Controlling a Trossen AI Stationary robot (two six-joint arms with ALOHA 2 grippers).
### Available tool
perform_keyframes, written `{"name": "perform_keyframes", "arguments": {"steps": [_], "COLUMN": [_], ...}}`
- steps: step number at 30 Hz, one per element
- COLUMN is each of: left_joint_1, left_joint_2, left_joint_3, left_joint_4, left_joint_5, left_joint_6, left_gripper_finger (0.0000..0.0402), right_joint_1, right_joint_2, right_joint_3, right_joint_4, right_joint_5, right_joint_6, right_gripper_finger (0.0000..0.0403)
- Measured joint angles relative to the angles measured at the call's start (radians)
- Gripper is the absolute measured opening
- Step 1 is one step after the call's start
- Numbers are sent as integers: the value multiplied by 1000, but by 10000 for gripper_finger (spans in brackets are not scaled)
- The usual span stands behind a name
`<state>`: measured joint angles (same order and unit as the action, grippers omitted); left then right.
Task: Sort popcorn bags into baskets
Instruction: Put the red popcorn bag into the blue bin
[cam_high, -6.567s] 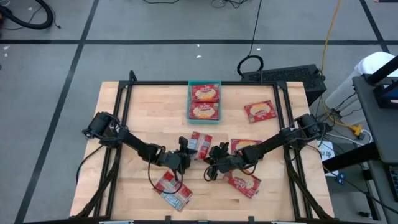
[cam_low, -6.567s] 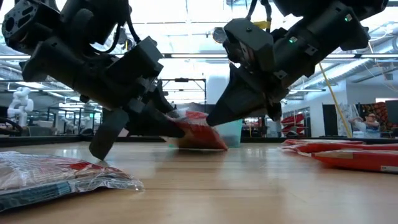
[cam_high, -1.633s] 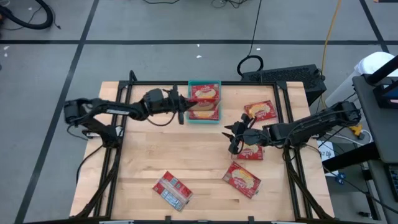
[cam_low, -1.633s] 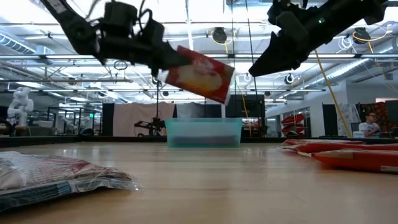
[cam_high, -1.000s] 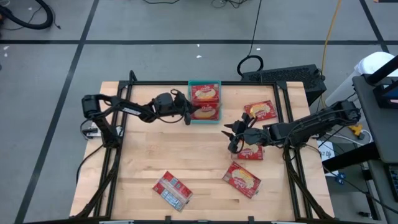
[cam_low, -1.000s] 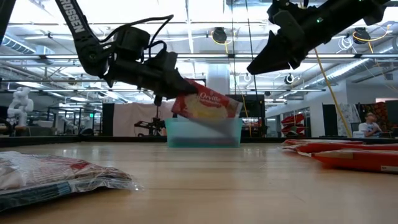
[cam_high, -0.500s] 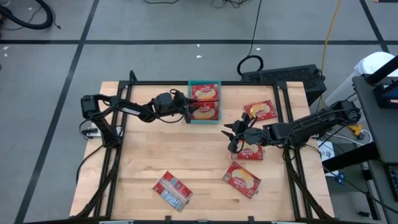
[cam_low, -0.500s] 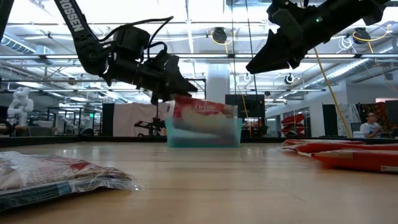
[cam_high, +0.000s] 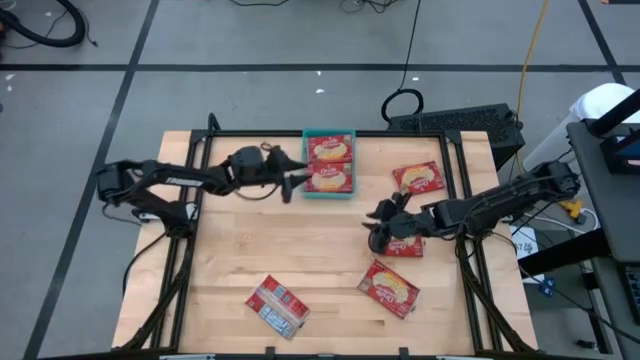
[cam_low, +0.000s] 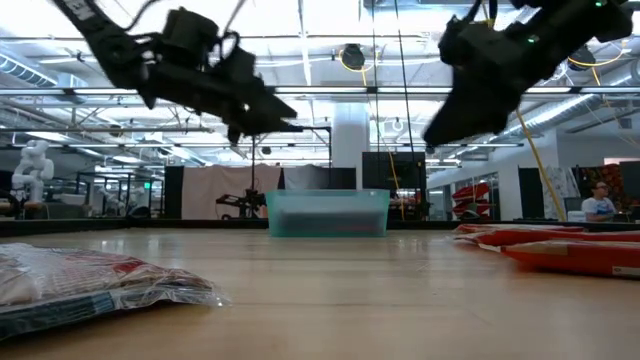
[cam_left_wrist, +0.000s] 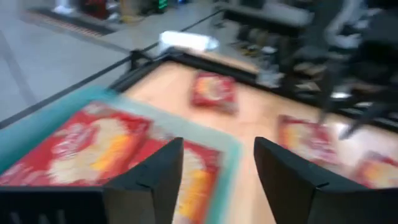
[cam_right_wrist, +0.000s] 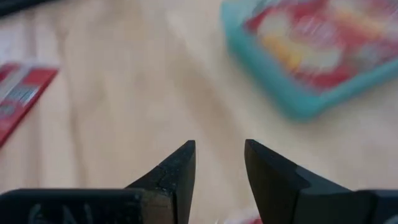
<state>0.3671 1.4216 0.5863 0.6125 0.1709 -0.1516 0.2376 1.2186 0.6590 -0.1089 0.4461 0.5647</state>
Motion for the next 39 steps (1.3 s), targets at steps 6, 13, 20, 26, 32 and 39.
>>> {"name": "perform_keyframes", "arguments": {"steps": [6, 13, 20, 26, 32, 39], "left_joint_1": [-90, -197, -315, -364, -370, -370], "left_joint_2": [-134, -146, -142, -142, -142, -142], "left_joint_3": [-188, -304, -306, -306, -306, -306], "left_joint_4": [126, 228, 232, 235, 238, 238], "left_joint_5": [-33, -96, -184, -282, -286, -313], "left_joint_6": [-3, 2, 90, 121, 116, 117], "left_gripper_finger": [150, 138, 145, 145, 145, 145], "right_joint_1": [52, 134, 204, 207, 195, 196], "right_joint_2": [13, 38, 128, 215, 285, 333], "right_joint_3": [0, 0, 0, 0, 1, 2], "right_joint_4": [-139, -127, -124, -53, -36, -32], "right_joint_5": [-125, -270, -239, -122, -108, -48], "right_joint_6": [176, 186, -34, -216, -301, -353], "right_gripper_finger": [130, 130, 130, 130, 131, 130]}}
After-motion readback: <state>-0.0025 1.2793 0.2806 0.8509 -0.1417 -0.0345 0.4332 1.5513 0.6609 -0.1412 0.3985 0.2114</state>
